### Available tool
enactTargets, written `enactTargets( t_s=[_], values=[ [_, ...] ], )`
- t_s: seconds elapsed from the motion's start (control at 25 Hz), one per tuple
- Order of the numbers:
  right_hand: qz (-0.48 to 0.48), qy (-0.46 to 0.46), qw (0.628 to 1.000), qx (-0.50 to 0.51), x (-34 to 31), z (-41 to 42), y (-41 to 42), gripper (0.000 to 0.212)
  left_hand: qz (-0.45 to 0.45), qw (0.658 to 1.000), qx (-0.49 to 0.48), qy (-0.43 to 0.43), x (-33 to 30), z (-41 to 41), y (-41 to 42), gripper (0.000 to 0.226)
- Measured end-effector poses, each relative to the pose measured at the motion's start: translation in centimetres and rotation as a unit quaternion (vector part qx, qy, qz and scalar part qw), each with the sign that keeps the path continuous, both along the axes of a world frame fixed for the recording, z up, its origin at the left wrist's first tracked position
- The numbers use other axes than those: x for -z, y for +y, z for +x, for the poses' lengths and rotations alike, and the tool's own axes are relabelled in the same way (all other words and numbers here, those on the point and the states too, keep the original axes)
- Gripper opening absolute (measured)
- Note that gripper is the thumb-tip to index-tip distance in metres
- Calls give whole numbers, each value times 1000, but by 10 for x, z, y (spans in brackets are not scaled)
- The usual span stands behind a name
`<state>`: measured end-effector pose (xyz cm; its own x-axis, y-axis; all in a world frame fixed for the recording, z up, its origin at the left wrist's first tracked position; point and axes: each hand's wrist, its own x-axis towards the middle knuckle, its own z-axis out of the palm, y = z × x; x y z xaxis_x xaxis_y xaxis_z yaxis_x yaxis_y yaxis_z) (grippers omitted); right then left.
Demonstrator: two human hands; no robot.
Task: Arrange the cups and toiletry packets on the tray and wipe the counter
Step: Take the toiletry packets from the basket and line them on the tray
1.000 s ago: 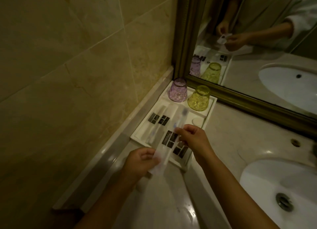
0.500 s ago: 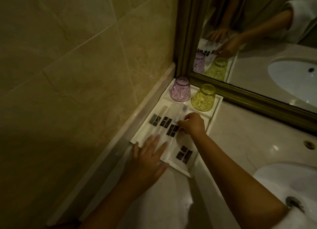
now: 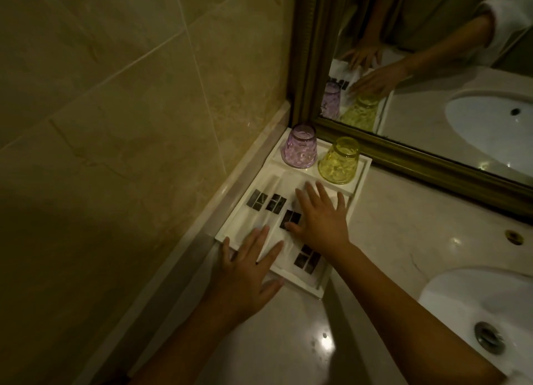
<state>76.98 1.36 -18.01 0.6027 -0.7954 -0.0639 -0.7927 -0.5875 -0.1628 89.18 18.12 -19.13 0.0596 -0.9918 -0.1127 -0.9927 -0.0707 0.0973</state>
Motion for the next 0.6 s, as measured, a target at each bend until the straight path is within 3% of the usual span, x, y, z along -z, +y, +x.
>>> enactTargets(
  t_s=[0.28,0.6],
  values=[
    [-4,33,999,13,14,-2,11,80,14,999,46,-23,-3,7,3,61],
    [-19,40,999,31,15,-2,23,74,59,997,52,24,-7,14,7,66]
  ],
)
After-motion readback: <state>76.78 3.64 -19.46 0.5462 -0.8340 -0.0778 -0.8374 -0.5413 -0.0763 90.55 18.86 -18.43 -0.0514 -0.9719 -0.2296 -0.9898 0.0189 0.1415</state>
